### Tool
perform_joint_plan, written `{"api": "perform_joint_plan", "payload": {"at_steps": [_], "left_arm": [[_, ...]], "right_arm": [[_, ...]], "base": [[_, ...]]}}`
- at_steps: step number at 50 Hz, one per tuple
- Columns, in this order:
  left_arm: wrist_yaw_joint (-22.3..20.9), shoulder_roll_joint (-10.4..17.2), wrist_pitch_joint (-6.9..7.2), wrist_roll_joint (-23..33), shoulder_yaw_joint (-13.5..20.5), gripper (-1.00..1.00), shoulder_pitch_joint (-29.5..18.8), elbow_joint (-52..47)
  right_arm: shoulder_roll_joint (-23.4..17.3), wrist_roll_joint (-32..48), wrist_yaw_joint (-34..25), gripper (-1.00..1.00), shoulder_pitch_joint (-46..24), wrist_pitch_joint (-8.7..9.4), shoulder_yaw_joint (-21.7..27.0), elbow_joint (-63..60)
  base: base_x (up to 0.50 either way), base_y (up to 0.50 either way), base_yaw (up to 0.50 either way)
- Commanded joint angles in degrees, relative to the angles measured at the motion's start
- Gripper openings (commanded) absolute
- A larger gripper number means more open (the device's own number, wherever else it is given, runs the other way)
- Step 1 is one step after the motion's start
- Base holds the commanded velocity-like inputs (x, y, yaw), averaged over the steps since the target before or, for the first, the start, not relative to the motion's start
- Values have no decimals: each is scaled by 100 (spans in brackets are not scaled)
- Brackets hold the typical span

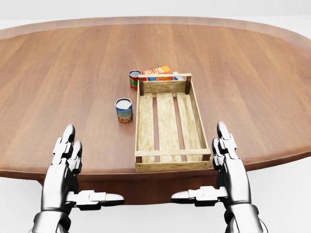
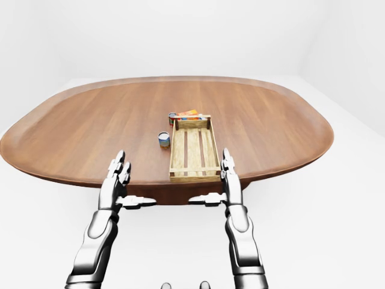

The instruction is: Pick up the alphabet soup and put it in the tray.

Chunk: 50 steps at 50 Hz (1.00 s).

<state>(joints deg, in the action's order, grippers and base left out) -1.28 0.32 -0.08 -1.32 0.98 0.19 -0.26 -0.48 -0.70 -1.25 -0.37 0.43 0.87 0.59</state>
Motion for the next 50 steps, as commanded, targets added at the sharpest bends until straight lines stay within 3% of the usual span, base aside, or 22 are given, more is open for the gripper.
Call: {"api": "perform_joint_plan", "payload": {"at_steps": [1,3,8,9,11,15,19,24,33,45,46,50], "left_arm": [[-354,73,8,-355,129,100,47,-71],[-432,76,225,-570,202,100,-22,-105],[-543,85,327,-602,156,100,181,-445],[-565,87,448,-602,134,100,269,-644],[-589,88,508,-614,151,100,395,-1003],[-546,164,508,-978,536,100,515,-2137],[-640,186,508,-1042,767,100,692,-2794],[-741,180,508,-1298,1288,100,767,-3452],[-749,236,508,-1572,1936,100,623,-3448],[-772,330,508,-1776,2453,100,621,-3582],[-648,444,508,-1925,2569,100,515,-3860],[-779,362,508,-1824,2588,100,609,-3599]], "right_arm": [[-52,-357,-361,100,16,351,143,-52],[-34,-400,-404,100,101,329,112,-213],[-69,-499,-340,100,112,452,219,-435],[-80,-494,-336,100,130,457,218,-538],[-95,-425,-291,100,172,457,219,-768],[-96,-662,-364,100,415,457,319,-1854],[-88,-893,-402,100,767,457,522,-2742],[-76,-861,-586,100,1182,457,838,-3617],[189,-1075,-1001,100,1526,457,1726,-4810],[513,-1192,-1456,100,1645,457,2499,-5484],[538,-1197,-1487,100,1651,457,2545,-5507],[628,-1272,-1616,100,1701,457,2746,-5591]], "base": [[0,0,0],[0,0,0],[0,0,0],[0,0,0],[0,0,0],[0,0,0],[0,0,0],[0,0,0],[0,0,0],[0,0,0],[0,0,0],[0,0,0]]}}
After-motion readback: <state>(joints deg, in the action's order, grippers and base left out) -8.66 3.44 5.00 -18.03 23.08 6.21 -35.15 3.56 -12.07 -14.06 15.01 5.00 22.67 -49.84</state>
